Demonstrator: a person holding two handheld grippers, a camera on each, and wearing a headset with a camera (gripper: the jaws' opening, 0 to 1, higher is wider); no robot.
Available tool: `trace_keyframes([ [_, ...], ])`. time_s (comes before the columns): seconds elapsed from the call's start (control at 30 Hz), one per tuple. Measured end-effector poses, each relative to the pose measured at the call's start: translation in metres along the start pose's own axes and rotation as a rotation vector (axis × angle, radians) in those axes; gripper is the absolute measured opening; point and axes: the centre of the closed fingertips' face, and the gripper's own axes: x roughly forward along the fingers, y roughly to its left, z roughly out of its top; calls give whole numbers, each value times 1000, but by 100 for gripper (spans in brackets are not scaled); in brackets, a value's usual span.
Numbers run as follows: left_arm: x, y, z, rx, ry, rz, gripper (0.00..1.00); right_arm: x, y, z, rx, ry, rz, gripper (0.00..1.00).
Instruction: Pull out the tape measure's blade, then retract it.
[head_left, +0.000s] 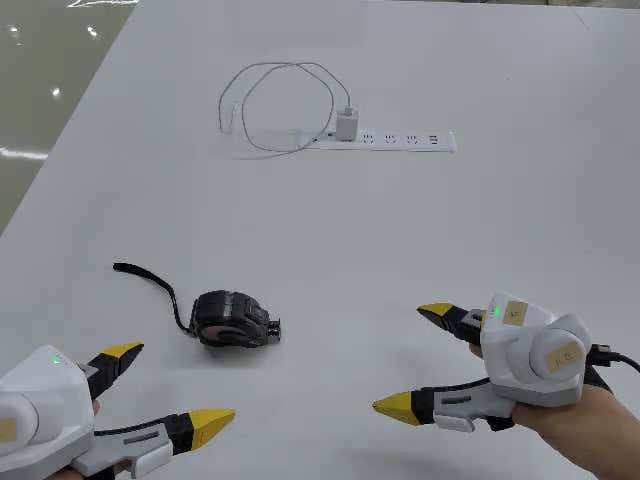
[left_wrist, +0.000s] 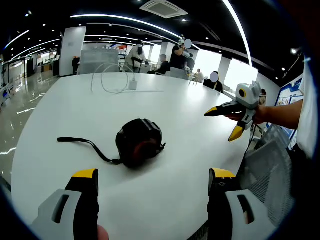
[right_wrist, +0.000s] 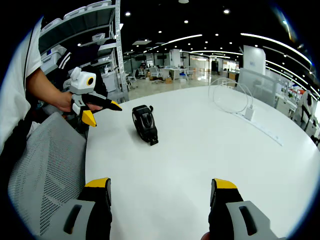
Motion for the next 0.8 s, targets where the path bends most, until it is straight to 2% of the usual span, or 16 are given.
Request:
trace_keyframes([
  [0.27, -6, -1, -4, 0, 3, -18, 90, -9, 1, -14, 27, 11, -17, 81],
  [0.5, -11, 1, -5, 5, -3, -19, 90, -16, 5, -20, 47, 10, -20, 84],
  [0.8, -17, 5, -13, 20, 12, -20, 91, -24, 11, -29, 52, 15, -32, 89],
])
